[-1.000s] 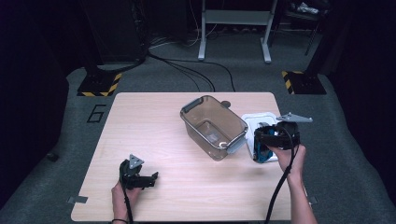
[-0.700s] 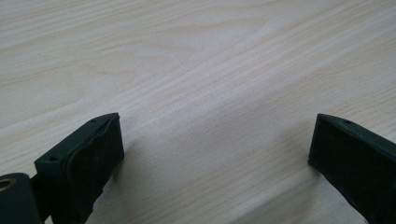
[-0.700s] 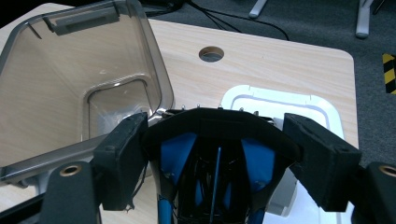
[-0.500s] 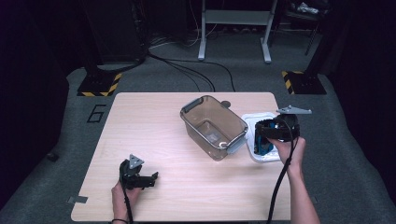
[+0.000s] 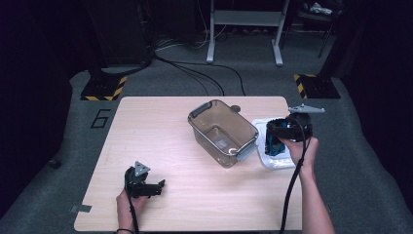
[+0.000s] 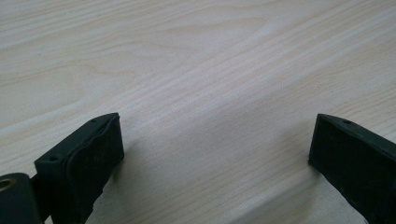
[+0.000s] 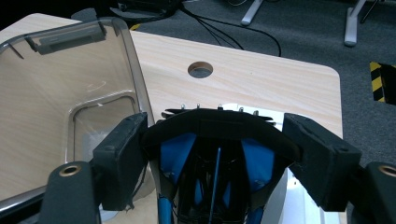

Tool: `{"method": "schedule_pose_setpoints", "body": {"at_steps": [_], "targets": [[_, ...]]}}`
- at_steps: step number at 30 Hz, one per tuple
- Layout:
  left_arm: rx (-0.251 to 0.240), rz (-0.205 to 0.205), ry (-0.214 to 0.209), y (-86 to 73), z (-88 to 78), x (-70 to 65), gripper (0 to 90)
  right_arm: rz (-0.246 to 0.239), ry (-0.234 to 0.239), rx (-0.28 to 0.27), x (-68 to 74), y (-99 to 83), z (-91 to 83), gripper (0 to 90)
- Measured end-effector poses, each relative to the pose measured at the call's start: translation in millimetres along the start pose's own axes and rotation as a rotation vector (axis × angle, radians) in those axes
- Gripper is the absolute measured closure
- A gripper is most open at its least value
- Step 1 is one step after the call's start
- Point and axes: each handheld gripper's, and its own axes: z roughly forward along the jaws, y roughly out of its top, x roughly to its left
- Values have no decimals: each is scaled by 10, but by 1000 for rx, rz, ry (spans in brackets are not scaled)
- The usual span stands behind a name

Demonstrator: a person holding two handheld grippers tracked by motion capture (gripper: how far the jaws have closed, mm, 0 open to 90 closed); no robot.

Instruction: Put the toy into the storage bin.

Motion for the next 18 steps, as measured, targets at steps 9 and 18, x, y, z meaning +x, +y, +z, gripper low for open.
{"method": "schedule_pose_setpoints", "body": {"at_steps": [9, 18], "targets": [[1, 1, 0, 0, 0, 1, 30, -20, -4, -12, 1, 114, 17, 241], [0, 1, 0, 0, 0, 1, 31, -31, -16, -25, -14, 233, 43, 241]]}}
